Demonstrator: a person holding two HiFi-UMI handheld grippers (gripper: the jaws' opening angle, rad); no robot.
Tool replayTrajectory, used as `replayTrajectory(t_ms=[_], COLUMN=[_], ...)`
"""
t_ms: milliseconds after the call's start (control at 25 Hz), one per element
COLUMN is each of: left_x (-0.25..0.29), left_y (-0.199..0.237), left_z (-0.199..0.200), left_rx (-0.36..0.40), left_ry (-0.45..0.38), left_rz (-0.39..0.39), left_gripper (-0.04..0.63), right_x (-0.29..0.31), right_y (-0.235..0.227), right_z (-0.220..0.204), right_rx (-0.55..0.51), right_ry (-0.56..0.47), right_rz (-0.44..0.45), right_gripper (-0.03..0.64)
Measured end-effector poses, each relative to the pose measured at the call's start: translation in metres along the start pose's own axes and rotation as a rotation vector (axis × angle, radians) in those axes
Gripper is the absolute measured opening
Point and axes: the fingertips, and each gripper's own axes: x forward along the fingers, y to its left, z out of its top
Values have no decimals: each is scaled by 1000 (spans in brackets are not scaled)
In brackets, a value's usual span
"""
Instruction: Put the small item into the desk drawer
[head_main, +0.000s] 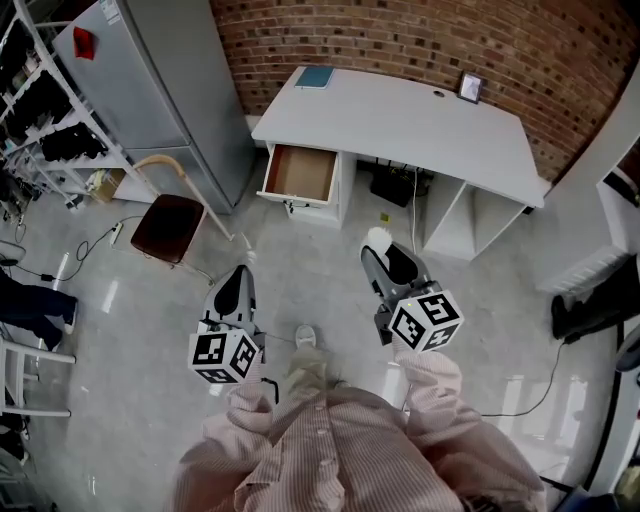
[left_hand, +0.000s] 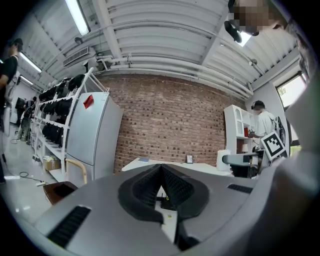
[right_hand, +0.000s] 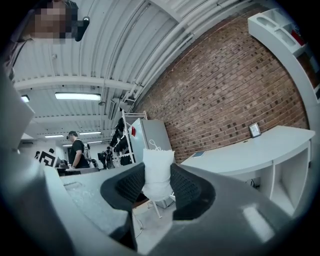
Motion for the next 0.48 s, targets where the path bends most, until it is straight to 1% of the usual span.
replayTrajectory(t_ms=[280, 480], left_x=[64, 111], left_y=[44, 81], left_z=[-6, 1], left_rx=[-18, -33], left_ry=[43, 58], left_rz=[-17, -40], left_gripper=[-2, -2], right_x=[70, 124], right_y=[-25, -32], right_z=[-6, -8], right_rx=[26, 25], right_ry=[21, 50], right_rz=[-37, -61], right_gripper=[161, 161])
